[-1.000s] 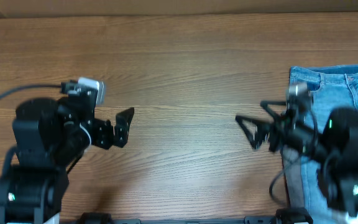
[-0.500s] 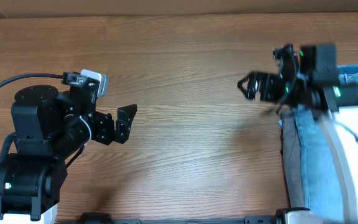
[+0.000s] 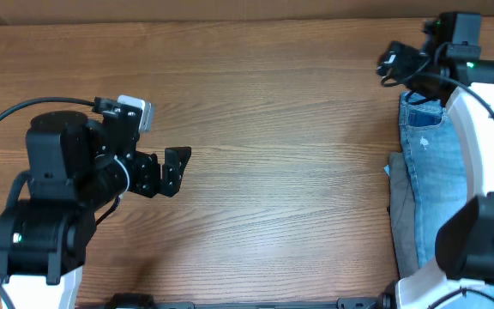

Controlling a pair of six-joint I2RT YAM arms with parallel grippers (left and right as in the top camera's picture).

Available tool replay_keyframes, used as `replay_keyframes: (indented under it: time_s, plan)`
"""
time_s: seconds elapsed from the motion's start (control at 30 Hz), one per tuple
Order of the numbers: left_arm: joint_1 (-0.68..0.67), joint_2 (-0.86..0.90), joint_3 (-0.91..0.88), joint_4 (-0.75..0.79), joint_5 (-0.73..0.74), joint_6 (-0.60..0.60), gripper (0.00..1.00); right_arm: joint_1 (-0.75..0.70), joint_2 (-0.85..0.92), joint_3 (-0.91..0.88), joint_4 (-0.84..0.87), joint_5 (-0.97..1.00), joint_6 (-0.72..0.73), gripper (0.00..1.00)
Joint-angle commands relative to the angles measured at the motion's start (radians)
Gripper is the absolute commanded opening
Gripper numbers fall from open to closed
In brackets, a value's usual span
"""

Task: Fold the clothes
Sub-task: 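Move the right gripper to the jeans waistband and grasp it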

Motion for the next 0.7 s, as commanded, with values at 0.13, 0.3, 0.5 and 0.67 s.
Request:
replay_keyframes:
  time_s: [0.13,0.3,0.5,0.67]
  plan:
    - [-0.006,0.092,0.02,0.001,0.008,-0.013,1.0,-0.06,0.181,0.024,0.045,0.076,0.068,0.87]
    - [-0.006,0.15,0.02,-0.002,0.014,-0.014,1.0,-0.06,0.277,0.024,0.079,0.098,0.067,0.82]
    - [-0.006,0.179,0.02,-0.035,0.045,-0.016,1.0,-0.06,0.367,0.024,0.094,0.157,0.056,0.75]
    - [-0.006,0.179,0.02,-0.051,0.045,-0.016,1.0,-0.06,0.437,0.023,0.087,0.199,0.056,0.58]
